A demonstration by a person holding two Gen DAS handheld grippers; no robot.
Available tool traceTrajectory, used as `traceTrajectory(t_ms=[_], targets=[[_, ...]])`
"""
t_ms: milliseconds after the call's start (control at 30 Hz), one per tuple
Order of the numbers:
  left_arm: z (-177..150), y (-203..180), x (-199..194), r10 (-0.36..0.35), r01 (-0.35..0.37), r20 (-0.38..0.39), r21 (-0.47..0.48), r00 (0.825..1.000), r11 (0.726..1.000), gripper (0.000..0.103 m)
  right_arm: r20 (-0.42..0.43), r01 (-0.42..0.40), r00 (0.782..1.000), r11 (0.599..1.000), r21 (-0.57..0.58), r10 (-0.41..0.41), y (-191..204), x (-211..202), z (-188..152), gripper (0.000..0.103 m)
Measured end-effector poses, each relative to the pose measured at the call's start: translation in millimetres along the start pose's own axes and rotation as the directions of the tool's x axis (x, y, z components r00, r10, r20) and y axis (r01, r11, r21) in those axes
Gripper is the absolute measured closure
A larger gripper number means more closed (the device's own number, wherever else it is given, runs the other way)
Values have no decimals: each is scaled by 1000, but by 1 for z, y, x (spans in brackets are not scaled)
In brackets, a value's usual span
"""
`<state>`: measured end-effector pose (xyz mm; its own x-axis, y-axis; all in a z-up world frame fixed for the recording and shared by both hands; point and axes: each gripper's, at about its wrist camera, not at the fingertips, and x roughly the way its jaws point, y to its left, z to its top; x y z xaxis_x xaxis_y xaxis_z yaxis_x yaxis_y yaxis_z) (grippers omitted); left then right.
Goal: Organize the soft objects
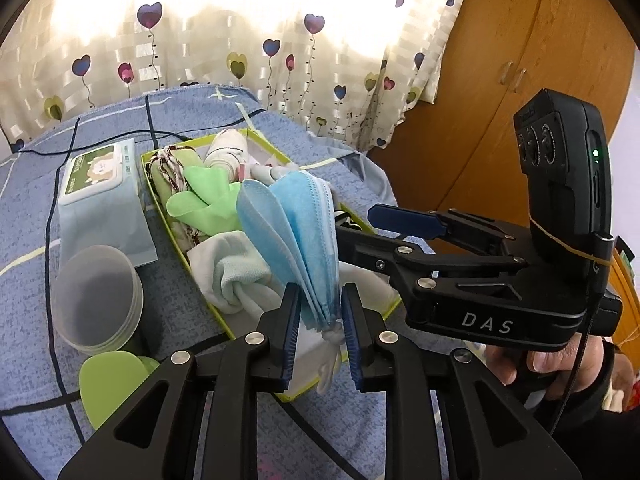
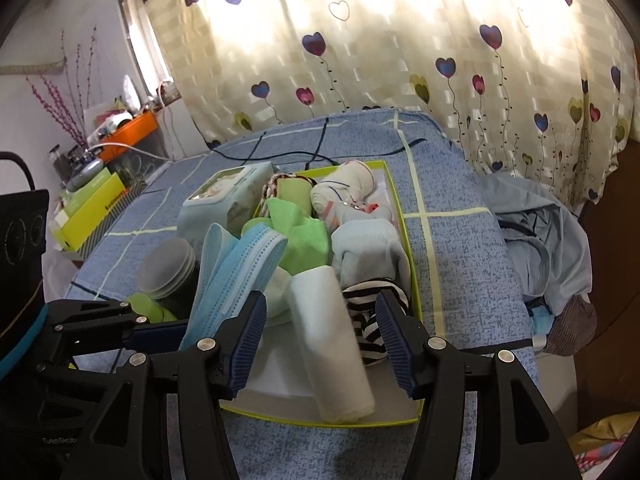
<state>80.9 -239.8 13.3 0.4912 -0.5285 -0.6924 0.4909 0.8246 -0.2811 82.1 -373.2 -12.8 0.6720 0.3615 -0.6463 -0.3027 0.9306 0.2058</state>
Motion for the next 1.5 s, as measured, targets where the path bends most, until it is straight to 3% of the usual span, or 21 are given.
traceTrajectory(t_ms=[67,200,267,533,667,1100,1400,1500], targets=[[-1,2,3,-8,8,-8,-2,1000,1000,79,-2,6,1000,1000,2,-6,0,0,-1,46],[-3,7,12,-19,19,-34,-19,999,1000,62,-24,30,999,1000,0,-30,-2,4,-4,42],[-4,6,12,-17,17,-35,-18,999,1000,59,-35,55,998,998,5,-55,-4,6,-6,41],[-4,2,-11,20,-20,23,-8,1000,1000,59,-4,82,997,997,3,-82,-3,-7,-4,41],[-3,3,-26,48,-48,56,-14,997,999,59,15,94,995,995,-13,-94,7,-18,-4,34],[-20,4,-71,160,-158,141,-30,977,987,59,47,121,992,991,-52,-119,58,-46,-21,29],[-43,18,-91,197,-185,140,-91,970,978,59,24,133,991,989,-67,-132,86,-50,-37,29],[-52,24,-96,239,-226,132,-106,962,968,59,17,133,991,988,-77,-132,96,-50,-41,29]])
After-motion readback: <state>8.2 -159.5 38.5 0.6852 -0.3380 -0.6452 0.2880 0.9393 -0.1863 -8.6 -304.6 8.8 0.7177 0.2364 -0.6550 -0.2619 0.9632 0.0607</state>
